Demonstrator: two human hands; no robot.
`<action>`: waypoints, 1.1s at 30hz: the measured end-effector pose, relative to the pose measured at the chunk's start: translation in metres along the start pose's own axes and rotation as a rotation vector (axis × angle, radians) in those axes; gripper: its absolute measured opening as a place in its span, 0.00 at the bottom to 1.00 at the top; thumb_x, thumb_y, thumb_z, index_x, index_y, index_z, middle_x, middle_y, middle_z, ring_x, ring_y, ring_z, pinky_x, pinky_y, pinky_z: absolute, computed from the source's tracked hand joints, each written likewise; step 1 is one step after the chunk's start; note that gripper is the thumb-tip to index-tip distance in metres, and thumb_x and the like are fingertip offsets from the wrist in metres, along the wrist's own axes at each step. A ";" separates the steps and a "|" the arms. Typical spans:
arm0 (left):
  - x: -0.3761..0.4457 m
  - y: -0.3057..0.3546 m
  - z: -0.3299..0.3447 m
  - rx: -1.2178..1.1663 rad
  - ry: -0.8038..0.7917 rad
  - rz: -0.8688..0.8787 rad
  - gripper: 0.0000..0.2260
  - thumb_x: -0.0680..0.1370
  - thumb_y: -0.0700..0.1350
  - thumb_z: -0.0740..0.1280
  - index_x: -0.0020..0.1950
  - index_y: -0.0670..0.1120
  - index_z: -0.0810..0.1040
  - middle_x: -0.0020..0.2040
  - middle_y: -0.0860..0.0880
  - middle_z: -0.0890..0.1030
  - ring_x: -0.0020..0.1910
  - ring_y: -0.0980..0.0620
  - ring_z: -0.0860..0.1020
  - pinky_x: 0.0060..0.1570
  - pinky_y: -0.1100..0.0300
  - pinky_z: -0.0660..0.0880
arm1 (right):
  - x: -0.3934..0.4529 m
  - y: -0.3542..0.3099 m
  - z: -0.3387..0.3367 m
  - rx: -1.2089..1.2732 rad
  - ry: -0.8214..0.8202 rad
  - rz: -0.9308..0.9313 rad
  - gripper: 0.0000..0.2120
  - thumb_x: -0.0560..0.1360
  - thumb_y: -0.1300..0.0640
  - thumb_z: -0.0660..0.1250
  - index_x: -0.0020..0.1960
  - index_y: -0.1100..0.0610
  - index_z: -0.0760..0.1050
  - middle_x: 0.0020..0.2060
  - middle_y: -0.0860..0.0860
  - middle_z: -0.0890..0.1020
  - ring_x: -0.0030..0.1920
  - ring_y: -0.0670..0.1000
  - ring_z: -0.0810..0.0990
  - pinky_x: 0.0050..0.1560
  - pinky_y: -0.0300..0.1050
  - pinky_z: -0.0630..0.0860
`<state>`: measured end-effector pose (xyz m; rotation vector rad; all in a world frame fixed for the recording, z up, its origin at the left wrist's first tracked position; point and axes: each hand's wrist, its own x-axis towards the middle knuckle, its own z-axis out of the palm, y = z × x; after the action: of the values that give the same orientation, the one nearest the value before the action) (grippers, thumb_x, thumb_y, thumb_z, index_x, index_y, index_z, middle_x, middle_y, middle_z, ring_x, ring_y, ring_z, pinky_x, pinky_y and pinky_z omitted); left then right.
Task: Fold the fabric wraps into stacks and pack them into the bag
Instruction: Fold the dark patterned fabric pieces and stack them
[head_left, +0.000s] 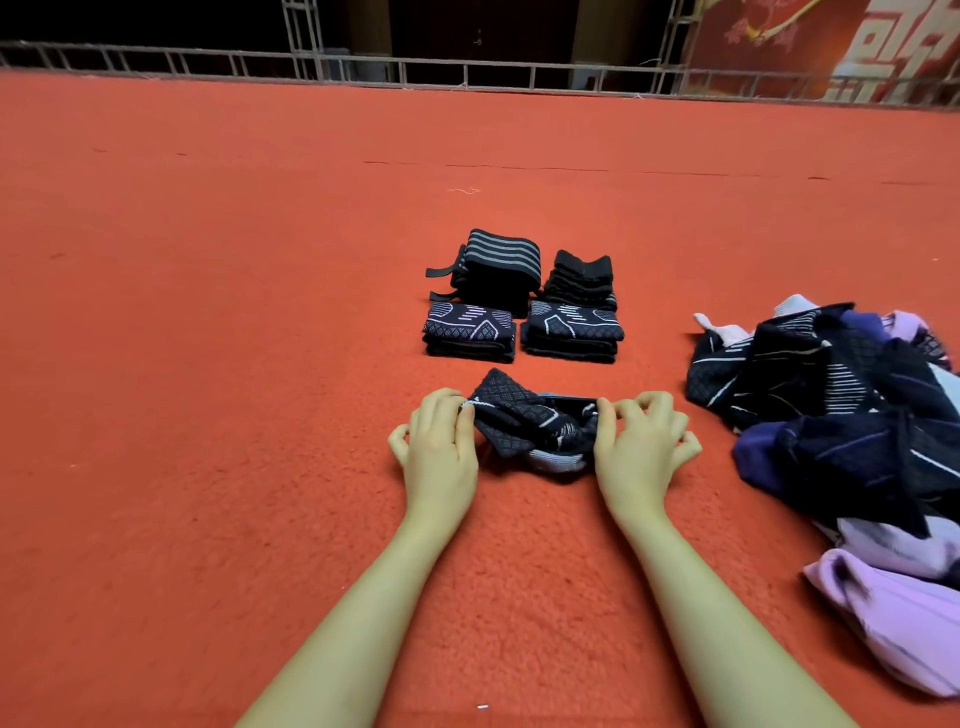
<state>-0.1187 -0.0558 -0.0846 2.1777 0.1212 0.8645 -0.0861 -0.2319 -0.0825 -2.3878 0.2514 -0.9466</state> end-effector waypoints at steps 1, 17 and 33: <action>0.002 -0.002 -0.003 0.024 0.009 -0.010 0.18 0.78 0.55 0.50 0.48 0.49 0.77 0.55 0.56 0.76 0.54 0.58 0.70 0.51 0.59 0.54 | 0.002 0.001 -0.001 -0.014 -0.014 0.001 0.11 0.76 0.54 0.67 0.37 0.58 0.79 0.46 0.55 0.74 0.49 0.58 0.69 0.51 0.48 0.54; 0.029 0.017 0.002 0.513 -0.441 0.195 0.23 0.77 0.53 0.47 0.63 0.46 0.73 0.63 0.50 0.75 0.65 0.46 0.68 0.62 0.47 0.56 | -0.010 -0.030 -0.004 0.373 -0.299 -0.355 0.17 0.71 0.51 0.56 0.57 0.49 0.74 0.47 0.40 0.77 0.49 0.43 0.75 0.52 0.41 0.55; -0.004 -0.006 -0.008 0.271 0.021 0.376 0.08 0.79 0.48 0.57 0.44 0.49 0.75 0.41 0.54 0.79 0.53 0.52 0.72 0.48 0.54 0.57 | 0.005 -0.053 -0.005 -0.120 -0.265 -0.429 0.15 0.78 0.47 0.58 0.38 0.50 0.76 0.34 0.47 0.77 0.43 0.54 0.76 0.50 0.51 0.56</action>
<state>-0.1259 -0.0476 -0.0870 2.4906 -0.1781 1.1337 -0.0873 -0.1913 -0.0475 -2.7026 -0.3255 -0.7963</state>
